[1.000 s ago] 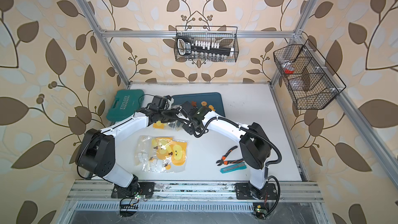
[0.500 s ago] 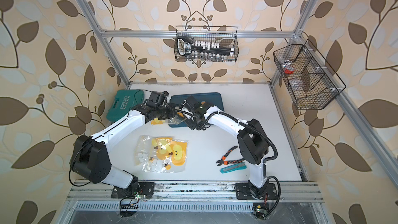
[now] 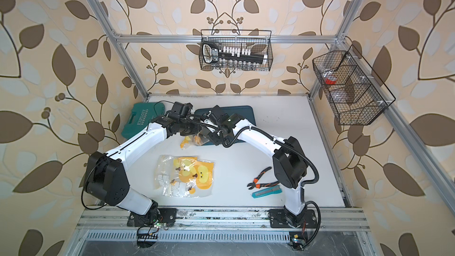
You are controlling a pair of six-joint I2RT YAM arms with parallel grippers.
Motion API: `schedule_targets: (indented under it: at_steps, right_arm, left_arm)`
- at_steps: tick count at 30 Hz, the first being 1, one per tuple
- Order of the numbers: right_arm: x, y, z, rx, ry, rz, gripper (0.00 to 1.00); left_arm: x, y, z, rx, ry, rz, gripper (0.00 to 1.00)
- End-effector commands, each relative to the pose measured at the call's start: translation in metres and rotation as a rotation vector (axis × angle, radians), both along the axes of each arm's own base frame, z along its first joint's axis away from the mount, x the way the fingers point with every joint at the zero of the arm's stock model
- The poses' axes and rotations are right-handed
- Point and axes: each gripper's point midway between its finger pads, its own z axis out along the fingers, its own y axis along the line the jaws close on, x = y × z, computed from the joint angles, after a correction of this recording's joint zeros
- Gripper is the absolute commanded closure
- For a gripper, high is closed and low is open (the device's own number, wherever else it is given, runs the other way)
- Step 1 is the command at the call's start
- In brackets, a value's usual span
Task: Put the cookies into a resealable bag to prevent moisture
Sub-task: Place the cookie in the ziploc bag, then pick up the cookie from the tray.
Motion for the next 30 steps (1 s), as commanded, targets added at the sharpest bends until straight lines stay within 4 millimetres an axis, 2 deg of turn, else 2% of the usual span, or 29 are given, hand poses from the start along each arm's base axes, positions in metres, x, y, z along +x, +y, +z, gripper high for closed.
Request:
schedule_targets:
  at_steps: [1, 5, 9, 12, 15, 18, 20, 22, 25, 30]
  right_arm:
    - [-0.001, 0.004, 0.019, 0.036, -0.038, 0.009, 0.52]
    - [-0.009, -0.002, 0.037, 0.09, -0.07, -0.011, 0.58]
    - [-0.022, -0.017, 0.052, 0.135, -0.085, -0.065, 0.61]
    - [-0.037, -0.027, 0.058, 0.175, -0.09, -0.101, 0.63]
    - [-0.056, -0.033, 0.075, 0.268, -0.129, -0.101, 0.63]
    - [-0.067, -0.047, 0.095, 0.359, -0.181, -0.144, 0.63]
    - [-0.071, -0.053, 0.101, 0.407, -0.198, -0.168, 0.63]
    - [-0.073, -0.06, 0.099, 0.421, -0.197, -0.199, 0.62]
    - [-0.07, -0.074, 0.079, 0.369, -0.165, -0.277, 0.62]
    - [-0.055, -0.097, 0.029, 0.269, -0.075, -0.402, 0.62]
  left_arm:
    - [0.007, 0.006, 0.009, 0.03, -0.016, 0.028, 1.0]
    - [0.009, 0.014, 0.003, 0.06, 0.004, 0.056, 1.0]
    - [0.01, 0.018, 0.002, 0.07, 0.013, 0.072, 1.0]
    - [0.012, 0.021, 0.004, 0.075, 0.014, 0.084, 1.0]
    - [0.016, 0.026, 0.006, 0.074, 0.012, 0.103, 1.0]
    - [0.019, 0.029, 0.009, 0.069, 0.01, 0.117, 1.0]
    - [0.021, 0.03, 0.01, 0.067, 0.017, 0.121, 1.0]
    - [0.022, 0.031, 0.012, 0.065, 0.017, 0.125, 1.0]
    - [0.022, 0.039, 0.021, 0.074, 0.001, 0.151, 1.0]
    - [0.016, 0.078, 0.052, 0.146, -0.043, 0.267, 1.0]
